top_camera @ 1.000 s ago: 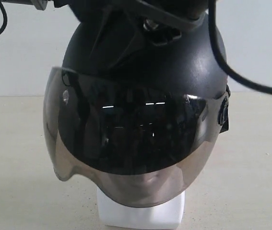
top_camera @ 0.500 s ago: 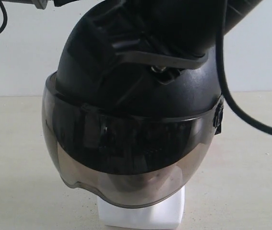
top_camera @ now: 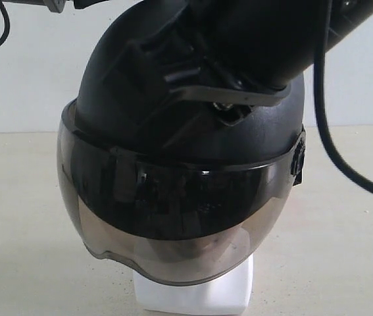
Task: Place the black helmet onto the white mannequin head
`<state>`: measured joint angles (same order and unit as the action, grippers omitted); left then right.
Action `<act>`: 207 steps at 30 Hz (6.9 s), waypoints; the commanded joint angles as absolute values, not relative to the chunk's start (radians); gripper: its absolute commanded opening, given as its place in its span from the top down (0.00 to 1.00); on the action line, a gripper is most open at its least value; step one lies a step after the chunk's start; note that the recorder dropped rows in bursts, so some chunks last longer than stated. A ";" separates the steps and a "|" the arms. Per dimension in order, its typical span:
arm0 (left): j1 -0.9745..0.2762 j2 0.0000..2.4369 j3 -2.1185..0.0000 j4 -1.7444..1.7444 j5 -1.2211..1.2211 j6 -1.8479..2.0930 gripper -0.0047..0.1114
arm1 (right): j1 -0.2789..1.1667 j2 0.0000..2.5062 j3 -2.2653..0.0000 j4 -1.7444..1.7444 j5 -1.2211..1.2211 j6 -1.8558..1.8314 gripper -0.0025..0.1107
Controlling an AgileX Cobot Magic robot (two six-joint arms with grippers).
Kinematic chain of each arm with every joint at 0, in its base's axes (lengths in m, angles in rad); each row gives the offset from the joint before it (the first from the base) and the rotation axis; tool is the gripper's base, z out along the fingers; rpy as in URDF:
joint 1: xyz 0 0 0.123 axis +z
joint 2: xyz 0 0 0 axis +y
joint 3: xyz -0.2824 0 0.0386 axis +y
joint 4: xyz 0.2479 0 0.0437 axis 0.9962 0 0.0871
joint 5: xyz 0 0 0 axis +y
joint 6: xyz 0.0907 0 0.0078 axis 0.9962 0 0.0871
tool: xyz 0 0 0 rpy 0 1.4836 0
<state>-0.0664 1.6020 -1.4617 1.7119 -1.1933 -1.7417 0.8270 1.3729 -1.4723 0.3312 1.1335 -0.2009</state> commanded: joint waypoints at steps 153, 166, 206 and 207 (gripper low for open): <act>0.038 0.312 -0.304 1.717 -0.288 -1.789 0.92 | 0.529 0.061 -0.425 -0.665 0.235 0.577 0.98; 0.038 0.293 -0.304 1.717 -0.288 -1.789 0.92 | 0.529 0.058 -0.425 -0.666 0.235 0.575 0.98; 0.038 0.294 -0.304 1.717 -0.292 -1.789 0.92 | 0.032 0.000 0.000 -0.006 0.340 0.064 0.98; 0.038 0.294 -0.304 1.717 -0.292 -1.789 0.92 | 0.032 0.000 0.000 -0.006 0.340 0.064 0.98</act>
